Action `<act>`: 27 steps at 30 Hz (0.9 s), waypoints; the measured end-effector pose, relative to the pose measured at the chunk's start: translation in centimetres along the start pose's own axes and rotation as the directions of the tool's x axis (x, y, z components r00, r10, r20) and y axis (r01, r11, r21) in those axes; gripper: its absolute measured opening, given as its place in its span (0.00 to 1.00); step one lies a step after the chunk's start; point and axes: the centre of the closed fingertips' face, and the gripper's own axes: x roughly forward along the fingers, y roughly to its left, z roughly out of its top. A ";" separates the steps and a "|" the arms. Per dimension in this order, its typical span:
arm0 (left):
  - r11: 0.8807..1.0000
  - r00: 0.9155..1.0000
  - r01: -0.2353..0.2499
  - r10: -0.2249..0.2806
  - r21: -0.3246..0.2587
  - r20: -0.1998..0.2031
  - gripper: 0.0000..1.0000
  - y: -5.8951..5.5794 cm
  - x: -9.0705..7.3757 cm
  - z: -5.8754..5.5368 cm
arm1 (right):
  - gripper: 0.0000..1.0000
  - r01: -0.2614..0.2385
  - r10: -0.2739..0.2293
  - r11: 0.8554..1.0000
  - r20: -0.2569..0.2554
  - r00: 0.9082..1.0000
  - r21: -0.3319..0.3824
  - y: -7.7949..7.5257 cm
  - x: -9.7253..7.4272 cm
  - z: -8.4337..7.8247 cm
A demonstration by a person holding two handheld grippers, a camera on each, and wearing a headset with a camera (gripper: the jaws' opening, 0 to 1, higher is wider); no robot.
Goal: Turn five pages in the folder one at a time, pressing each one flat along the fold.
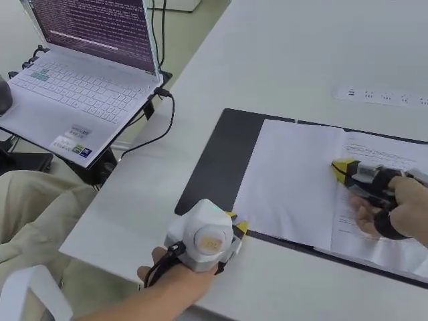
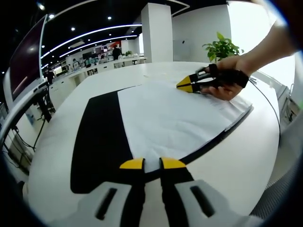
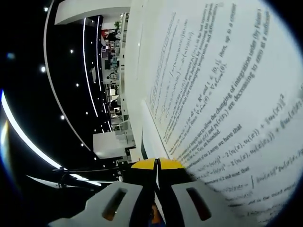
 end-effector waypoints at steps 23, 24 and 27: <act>1.000 1.000 0.001 -0.001 0.009 0.006 0.10 -0.2 -0.2 0.1 | 0.00 0.037 -0.039 0.999 -0.089 0.995 -0.021 -3.1 -5.9 -7.1; 1.000 1.000 0.000 0.000 0.005 0.007 0.10 -0.2 -0.2 0.1 | 0.00 0.041 -0.043 0.999 -0.096 0.994 -0.025 -3.4 -6.3 -7.5; 1.000 1.000 0.001 -0.001 0.011 0.006 0.10 -0.2 -0.2 0.1 | 0.00 0.041 -0.043 0.999 -0.113 0.993 -0.023 -4.0 -7.3 -8.8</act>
